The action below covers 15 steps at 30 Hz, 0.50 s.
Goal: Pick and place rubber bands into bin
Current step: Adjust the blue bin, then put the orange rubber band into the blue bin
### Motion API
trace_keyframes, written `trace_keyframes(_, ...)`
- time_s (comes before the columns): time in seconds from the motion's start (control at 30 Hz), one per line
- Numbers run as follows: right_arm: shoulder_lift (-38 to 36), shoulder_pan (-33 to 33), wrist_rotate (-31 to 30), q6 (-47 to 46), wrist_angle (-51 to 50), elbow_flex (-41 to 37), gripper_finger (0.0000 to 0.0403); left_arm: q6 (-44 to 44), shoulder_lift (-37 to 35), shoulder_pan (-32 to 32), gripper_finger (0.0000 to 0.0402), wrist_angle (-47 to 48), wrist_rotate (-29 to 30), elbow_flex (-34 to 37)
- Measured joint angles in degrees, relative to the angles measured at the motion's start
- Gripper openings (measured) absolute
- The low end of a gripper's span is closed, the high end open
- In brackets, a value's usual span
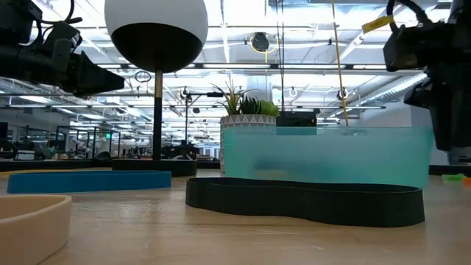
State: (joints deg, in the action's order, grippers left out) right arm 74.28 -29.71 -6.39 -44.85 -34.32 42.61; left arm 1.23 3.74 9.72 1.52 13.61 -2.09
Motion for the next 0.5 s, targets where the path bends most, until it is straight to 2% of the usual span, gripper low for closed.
trace_keyframes(0.23, -0.01, 2.38, -0.96, 1.56, -0.48, 0.0, 0.011, 0.0, 0.0, 0.02, 0.0186, 0.0, 0.02, 0.0)
trace_keyframes(0.4, -1.06, 2.03, 6.29, -0.42, -2.33, 0.05, 0.011, 0.02, -0.01, 0.01, 0.0186, 0.0, 0.01, 0.0)
trace_keyframes(0.5, -2.76, 1.07, 6.21, -3.6, -6.9, 0.07, 0.011, 0.02, -0.01, 0.02, 0.0186, 0.0, 0.02, 0.0)
